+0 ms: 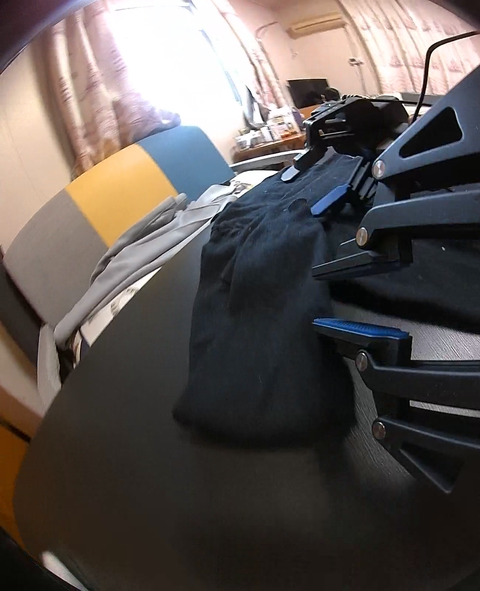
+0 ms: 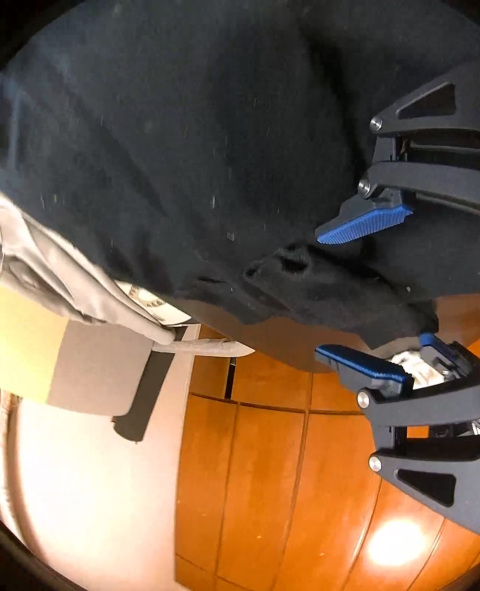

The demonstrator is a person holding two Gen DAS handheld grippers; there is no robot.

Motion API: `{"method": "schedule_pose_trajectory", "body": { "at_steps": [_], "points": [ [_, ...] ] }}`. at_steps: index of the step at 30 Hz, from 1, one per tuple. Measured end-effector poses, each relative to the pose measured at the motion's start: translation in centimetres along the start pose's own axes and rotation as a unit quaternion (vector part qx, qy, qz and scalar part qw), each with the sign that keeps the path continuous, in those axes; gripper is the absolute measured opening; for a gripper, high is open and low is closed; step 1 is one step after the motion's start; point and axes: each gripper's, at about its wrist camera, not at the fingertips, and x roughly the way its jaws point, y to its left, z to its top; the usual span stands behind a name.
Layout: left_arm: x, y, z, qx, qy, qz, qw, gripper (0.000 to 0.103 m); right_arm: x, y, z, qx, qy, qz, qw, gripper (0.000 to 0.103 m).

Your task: Fold clothes

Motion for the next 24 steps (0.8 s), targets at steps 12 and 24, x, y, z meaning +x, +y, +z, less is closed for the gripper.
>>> {"method": "schedule_pose_trajectory", "body": {
  "at_steps": [12,24],
  "points": [
    [-0.2,0.4,-2.7,0.015,0.005,-0.011,0.9998,0.021,4.7,7.0,0.2,-0.147,0.045,-0.109,0.982,0.005],
    [3.7,-4.3,-0.4,0.033,-0.019,-0.030,0.9988,0.021,1.9,21.0,3.9,-0.302,0.021,-0.087,0.949,0.005]
  ]
}}
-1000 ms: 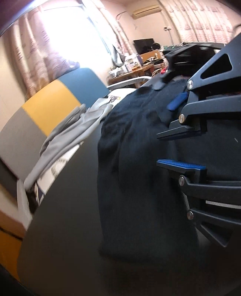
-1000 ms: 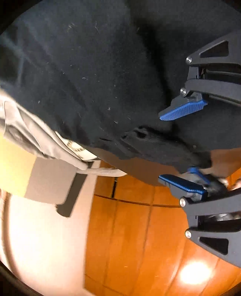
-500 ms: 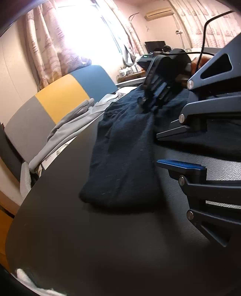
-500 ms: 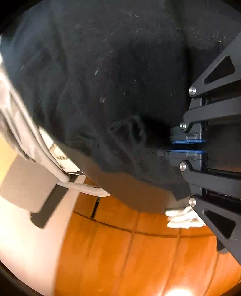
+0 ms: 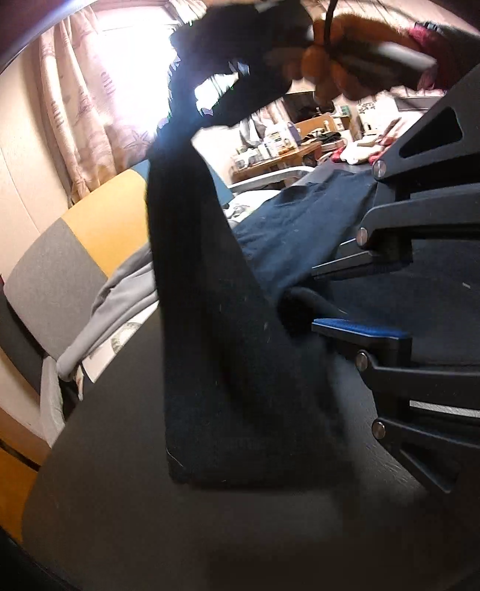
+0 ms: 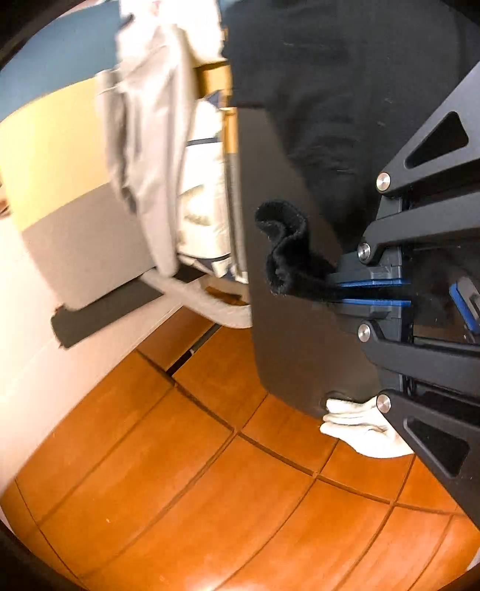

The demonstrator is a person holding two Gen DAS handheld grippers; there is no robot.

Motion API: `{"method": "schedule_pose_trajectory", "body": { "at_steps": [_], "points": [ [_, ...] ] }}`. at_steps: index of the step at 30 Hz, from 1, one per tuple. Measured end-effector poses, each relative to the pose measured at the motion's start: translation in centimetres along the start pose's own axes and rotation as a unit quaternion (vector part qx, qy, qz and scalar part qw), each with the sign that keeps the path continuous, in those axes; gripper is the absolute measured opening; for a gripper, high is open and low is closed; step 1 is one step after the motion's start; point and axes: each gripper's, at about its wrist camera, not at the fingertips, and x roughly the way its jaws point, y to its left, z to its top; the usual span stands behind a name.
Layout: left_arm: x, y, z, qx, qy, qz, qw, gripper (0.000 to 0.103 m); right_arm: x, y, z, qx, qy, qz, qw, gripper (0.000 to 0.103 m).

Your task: Fold clothes

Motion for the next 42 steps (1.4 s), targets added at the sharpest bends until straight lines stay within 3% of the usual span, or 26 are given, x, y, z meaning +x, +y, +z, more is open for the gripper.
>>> {"method": "schedule_pose_trajectory", "body": {
  "at_steps": [8,16,25,33,42],
  "points": [
    [2.9,-0.2,1.6,-0.009,0.011,0.039,0.9991,0.021,-3.8,0.3,3.4,-0.028,-0.046,-0.015,0.998,0.005],
    [4.3,0.5,1.3,0.000,0.030,0.071,0.9970,0.021,-11.1,-6.2,4.4,0.026,-0.117,-0.038,0.992,0.005],
    [4.6,0.0,1.0,0.020,0.032,0.085,0.9957,0.021,-15.1,-17.2,-1.9,0.141,-0.117,-0.081,0.980,0.005],
    [4.5,-2.2,0.6,0.063,0.030,0.093,0.9933,0.021,-16.6,-21.5,-6.6,0.187,-0.129,-0.089,0.970,0.005],
    [5.6,-3.5,-0.6,0.085,0.051,0.102,0.9898,0.021,-18.4,-27.2,-11.9,0.247,-0.130,-0.136,0.951,0.005]
  ]
}}
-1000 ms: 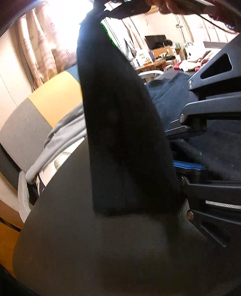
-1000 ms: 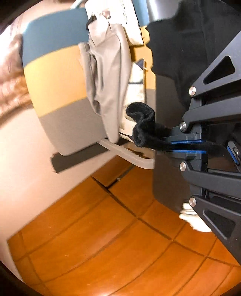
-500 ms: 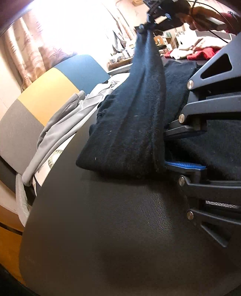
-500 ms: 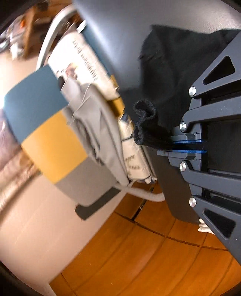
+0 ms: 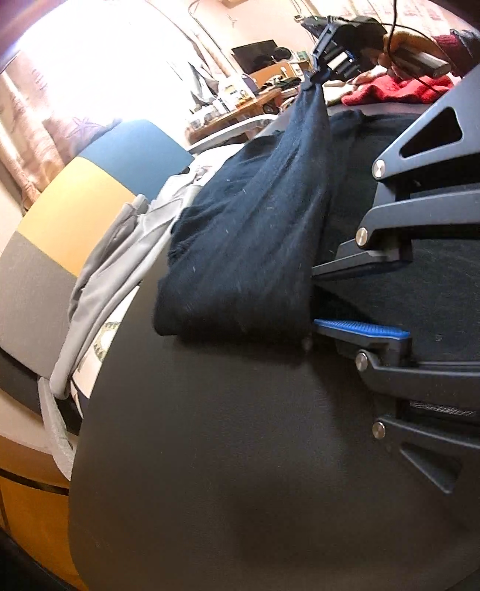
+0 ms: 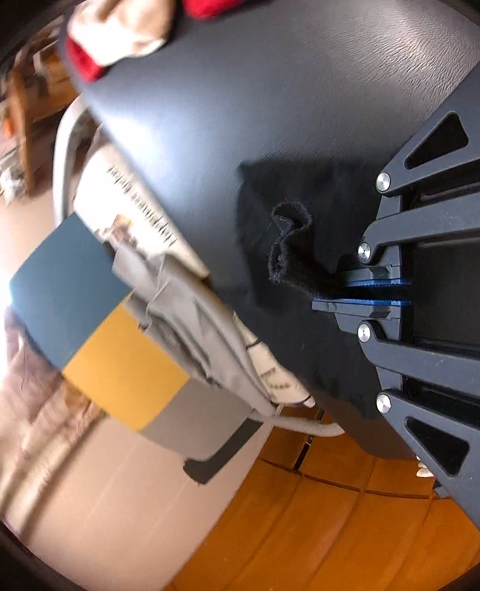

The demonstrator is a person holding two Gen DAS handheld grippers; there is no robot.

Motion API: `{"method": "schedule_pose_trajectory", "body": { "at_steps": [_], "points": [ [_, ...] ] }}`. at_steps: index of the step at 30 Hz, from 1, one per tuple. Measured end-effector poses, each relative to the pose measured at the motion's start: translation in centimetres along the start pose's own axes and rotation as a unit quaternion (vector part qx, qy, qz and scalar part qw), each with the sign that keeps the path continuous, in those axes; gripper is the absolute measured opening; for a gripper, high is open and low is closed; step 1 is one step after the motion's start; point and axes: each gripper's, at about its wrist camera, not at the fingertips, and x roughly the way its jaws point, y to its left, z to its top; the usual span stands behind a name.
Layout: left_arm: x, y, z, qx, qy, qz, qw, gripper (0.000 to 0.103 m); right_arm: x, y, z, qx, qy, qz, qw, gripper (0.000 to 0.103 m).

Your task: Fold clothes

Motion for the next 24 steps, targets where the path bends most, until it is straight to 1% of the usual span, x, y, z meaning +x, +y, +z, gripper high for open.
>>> {"method": "schedule_pose_trajectory", "body": {
  "at_steps": [3,6,9,12,13,15,16,17,19,20,21,23,24],
  "points": [
    [0.3,-0.3,-0.5,0.002,0.003,0.005,1.0000,0.021,1.0,-2.3,-1.0,0.020,0.015,-0.017,1.000,0.005],
    [-0.1,-0.3,-0.7,0.003,0.003,0.006,1.0000,0.021,1.9,-4.2,-1.9,0.037,0.027,-0.020,0.999,0.005],
    [-0.9,0.0,-0.8,0.003,0.002,0.004,1.0000,0.021,2.3,-5.0,-2.4,0.043,0.032,-0.021,0.998,0.005],
    [-2.2,0.2,-0.9,0.006,-0.011,0.005,0.9999,0.021,2.4,-5.4,-2.7,0.047,0.031,-0.015,0.998,0.005],
    [-2.2,-0.1,-0.7,0.008,-0.015,0.006,0.9998,0.021,2.4,-5.5,-2.7,0.054,0.031,-0.008,0.998,0.007],
    [-2.2,-0.6,-0.2,0.013,-0.023,0.009,0.9996,0.021,2.5,-6.4,-2.7,0.089,0.031,0.024,0.995,0.012],
    [-2.4,-0.8,-0.1,0.019,-0.027,0.011,0.9994,0.021,2.5,-6.9,-2.7,0.107,0.030,0.042,0.993,0.018],
    [-2.6,-0.9,0.1,0.026,-0.031,0.014,0.9991,0.021,2.4,-7.4,-2.7,0.130,0.023,0.062,0.989,0.022],
    [-2.6,-1.5,0.6,0.040,-0.035,0.014,0.9985,0.021,2.1,-7.9,-2.5,0.157,0.005,0.090,0.983,0.032],
    [-2.5,-1.9,0.9,0.050,-0.037,0.016,0.9979,0.021,2.2,-7.9,-2.4,0.159,0.002,0.096,0.983,0.036],
    [-2.4,-2.4,1.2,0.061,-0.040,0.020,0.9971,0.021,2.3,-7.7,-2.2,0.159,-0.002,0.092,0.983,0.041],
    [-1.8,-3.6,1.8,0.090,-0.037,0.024,0.9949,0.021,2.6,-7.3,-1.9,0.155,-0.009,0.081,0.985,0.041],
    [-1.6,-4.1,2.1,0.104,-0.036,0.026,0.9936,0.021,2.7,-6.9,-1.6,0.140,-0.013,0.060,0.988,0.038]
  ]
}}
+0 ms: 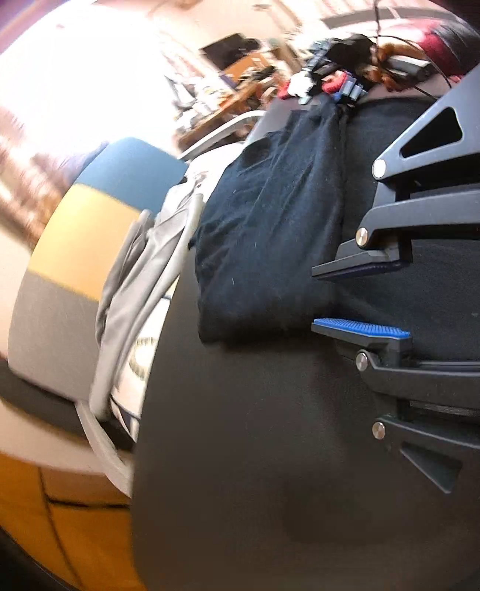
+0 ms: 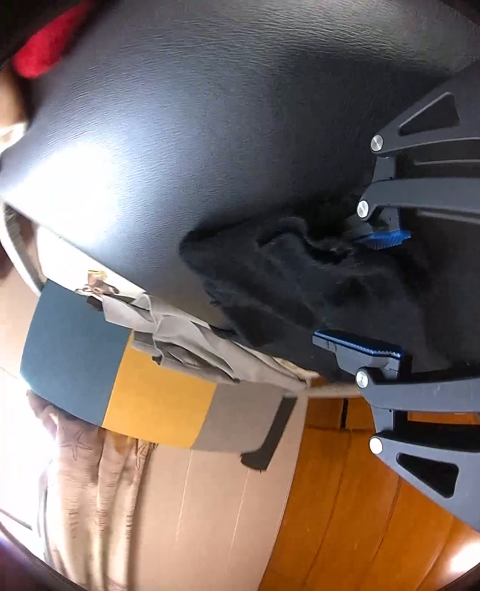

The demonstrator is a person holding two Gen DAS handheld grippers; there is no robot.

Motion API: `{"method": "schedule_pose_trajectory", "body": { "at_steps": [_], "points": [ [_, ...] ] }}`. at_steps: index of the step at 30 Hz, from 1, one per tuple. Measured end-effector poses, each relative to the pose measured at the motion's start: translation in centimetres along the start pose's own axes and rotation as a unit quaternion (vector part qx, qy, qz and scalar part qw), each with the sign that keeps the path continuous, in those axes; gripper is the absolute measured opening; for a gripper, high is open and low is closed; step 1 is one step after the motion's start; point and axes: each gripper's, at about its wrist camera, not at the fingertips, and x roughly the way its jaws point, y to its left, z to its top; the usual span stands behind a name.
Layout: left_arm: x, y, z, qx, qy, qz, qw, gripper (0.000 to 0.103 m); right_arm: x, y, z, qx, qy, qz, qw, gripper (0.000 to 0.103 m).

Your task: Fold clothes

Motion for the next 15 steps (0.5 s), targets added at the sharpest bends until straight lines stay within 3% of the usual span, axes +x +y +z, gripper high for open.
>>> {"method": "schedule_pose_trajectory", "body": {
  "at_steps": [3,7,11,15],
  "points": [
    [1.1,-1.4,0.8,0.036,0.005,0.008,0.9993,0.021,0.5,2.0,0.1,-0.063,-0.006,-0.054,0.996,0.006],
    [3.6,-2.4,1.2,0.069,0.034,0.029,0.9966,0.021,-0.1,4.4,-0.3,-0.160,-0.025,-0.087,0.983,0.006],
    [4.7,-2.2,0.7,0.083,0.047,0.041,0.9946,0.021,0.9,3.6,-0.6,-0.193,-0.003,-0.135,0.972,0.007],
    [4.4,-2.6,0.2,0.104,0.047,0.048,0.9924,0.021,-0.1,1.4,0.0,-0.151,-0.014,-0.116,0.982,0.009]
  ]
}}
